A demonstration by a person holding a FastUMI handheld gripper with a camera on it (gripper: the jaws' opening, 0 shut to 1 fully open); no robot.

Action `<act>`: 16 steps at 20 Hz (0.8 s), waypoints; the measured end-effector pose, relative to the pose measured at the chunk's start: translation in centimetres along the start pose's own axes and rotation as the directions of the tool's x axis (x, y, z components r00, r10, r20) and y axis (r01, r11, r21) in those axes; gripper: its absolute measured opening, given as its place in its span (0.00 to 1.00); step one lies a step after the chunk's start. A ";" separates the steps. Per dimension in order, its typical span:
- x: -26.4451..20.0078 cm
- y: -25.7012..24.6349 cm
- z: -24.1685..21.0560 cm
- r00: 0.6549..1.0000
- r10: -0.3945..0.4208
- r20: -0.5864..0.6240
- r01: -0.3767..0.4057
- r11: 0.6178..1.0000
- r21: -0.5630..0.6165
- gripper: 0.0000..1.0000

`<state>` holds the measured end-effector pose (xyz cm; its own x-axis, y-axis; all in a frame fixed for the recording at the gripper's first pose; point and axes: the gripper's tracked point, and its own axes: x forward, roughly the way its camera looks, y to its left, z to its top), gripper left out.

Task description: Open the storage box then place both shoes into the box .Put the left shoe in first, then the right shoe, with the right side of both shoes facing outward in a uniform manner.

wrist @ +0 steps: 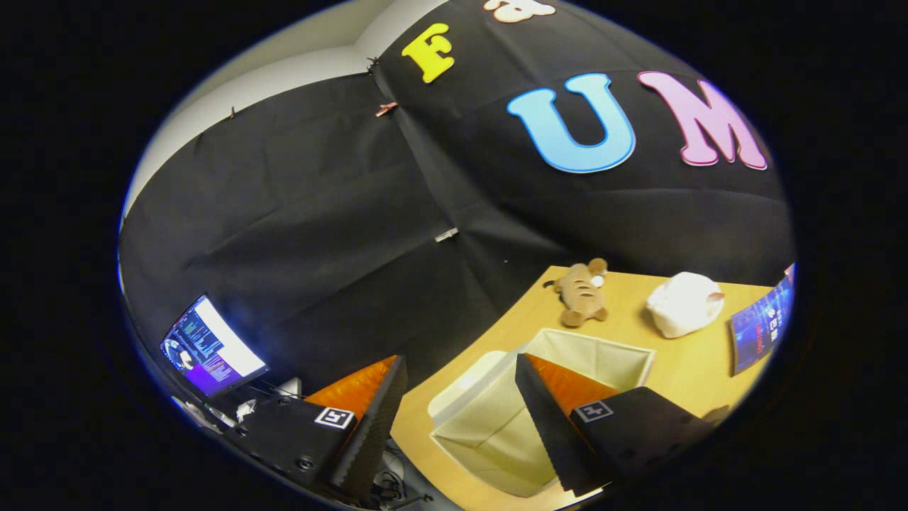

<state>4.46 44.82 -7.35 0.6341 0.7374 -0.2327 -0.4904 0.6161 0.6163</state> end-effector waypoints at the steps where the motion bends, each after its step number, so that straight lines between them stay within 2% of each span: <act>1: -1.3 -1.5 -0.1 0.999 -0.036 0.005 0.036 0.999 -0.001 0.96; 3: -4.2 -4.8 -0.5 0.992 -0.122 0.014 0.122 0.993 -0.010 0.96; 6: -8.5 -10.5 -1.6 0.965 -0.263 0.014 0.263 0.965 0.005 0.96; 10: -13.4 -17.4 -5.3 0.900 -0.435 -0.014 0.435 0.899 0.051 0.96; 13: -15.9 -21.8 -9.1 0.846 -0.527 -0.080 0.532 0.844 0.067 0.95; 16: -17.9 -25.1 -13.7 0.790 -0.592 -0.163 0.603 0.797 0.028 0.94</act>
<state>-2.75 19.98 -28.93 0.6937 0.2625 -0.6707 0.0081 0.9283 0.3717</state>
